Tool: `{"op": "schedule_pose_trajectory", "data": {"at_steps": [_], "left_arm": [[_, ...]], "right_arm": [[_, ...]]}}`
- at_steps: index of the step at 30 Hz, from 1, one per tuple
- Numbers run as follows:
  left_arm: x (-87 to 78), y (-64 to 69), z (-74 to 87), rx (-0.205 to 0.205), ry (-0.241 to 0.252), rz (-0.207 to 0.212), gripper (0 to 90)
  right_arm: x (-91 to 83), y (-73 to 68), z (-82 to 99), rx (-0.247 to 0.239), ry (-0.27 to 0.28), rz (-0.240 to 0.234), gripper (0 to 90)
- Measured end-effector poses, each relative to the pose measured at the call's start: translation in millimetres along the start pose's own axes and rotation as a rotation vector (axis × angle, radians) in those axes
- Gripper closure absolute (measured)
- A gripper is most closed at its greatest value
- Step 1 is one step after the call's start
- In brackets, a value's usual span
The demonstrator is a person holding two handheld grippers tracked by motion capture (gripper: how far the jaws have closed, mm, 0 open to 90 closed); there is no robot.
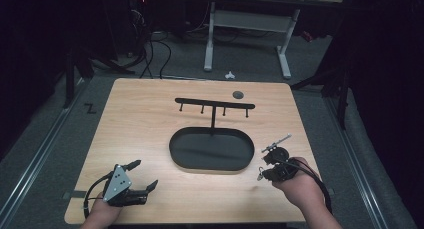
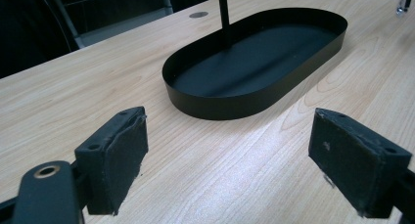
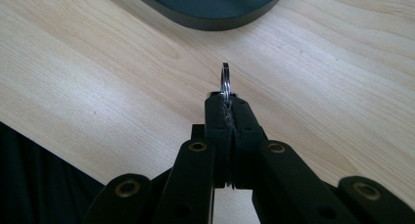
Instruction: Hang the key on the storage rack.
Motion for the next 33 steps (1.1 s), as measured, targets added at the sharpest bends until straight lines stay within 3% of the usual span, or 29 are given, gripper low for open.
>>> {"op": "schedule_pose_trajectory", "data": {"at_steps": [21, 33], "left_arm": [[0.7, 0.8, 0.5, -0.003, -0.001, 0.003, 15.1], [1.0, 0.5, 0.4, -0.004, -0.002, 0.004, 15.2]], "right_arm": [[-19.7, 3.3, -23.4, 0.004, -0.025, -0.015, 88.2], [-33.7, 9.5, -43.0, 0.012, -0.001, -0.012, 88.2]]}}
Point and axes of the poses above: each handheld gripper's, and its own axes: x roughly forward along the jaws, z roughly out of its underside, y roughly to its right, the point moved 6 cm from there along x, roughly forward along the jaws, and after that the axes turned 7 degrees about -x, right-handed, at the moved point
